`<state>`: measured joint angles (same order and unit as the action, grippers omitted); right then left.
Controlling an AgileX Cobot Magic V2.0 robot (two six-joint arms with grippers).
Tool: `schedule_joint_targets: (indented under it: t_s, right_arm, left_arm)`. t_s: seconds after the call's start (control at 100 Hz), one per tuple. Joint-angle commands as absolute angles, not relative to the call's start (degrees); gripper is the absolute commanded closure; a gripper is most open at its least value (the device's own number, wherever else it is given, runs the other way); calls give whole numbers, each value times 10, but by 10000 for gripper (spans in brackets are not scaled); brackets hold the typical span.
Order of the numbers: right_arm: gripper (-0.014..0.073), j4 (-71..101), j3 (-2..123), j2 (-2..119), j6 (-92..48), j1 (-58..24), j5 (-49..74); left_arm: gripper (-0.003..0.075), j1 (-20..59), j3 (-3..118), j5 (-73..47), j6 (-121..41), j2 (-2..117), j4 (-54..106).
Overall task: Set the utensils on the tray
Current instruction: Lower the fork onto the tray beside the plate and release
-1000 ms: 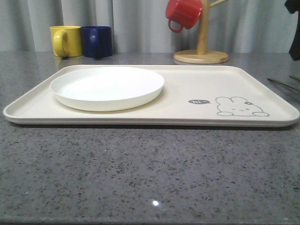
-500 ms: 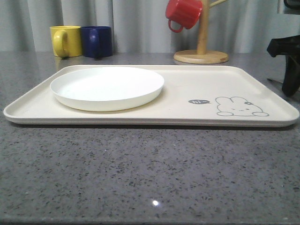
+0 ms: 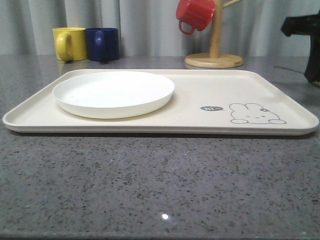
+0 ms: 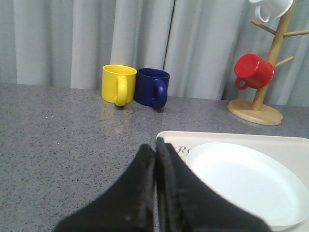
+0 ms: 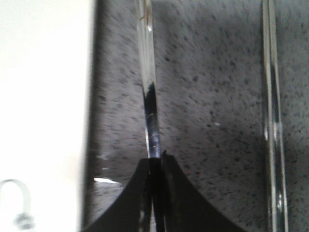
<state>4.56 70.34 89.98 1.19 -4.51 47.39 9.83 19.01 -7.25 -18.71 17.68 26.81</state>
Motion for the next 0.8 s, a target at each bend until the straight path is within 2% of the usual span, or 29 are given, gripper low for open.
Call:
schedule_joint_targets:
  t_s: [0.0,0.23,0.49,0.63,0.79]
  right_arm:
    - [625,52,743,850,41,-67,476]
    - [625,42,769,835,152,-172,464]
    - [625,-106,771,876,371,-283,409]
    - [625,-157,772,909,447,-309,400]
    - [625,-153,772,941,461,-311,376]
  left_arm:
    - [738,102,204,-28,-184,180,269]
    - [738,102,204,-28,-184,180,269]
    - [738,102,204,-28,-184,180,269]
    - [738,102,204,-28,-184,180,269]
    - [738,102,204,-28,-184,180,269]
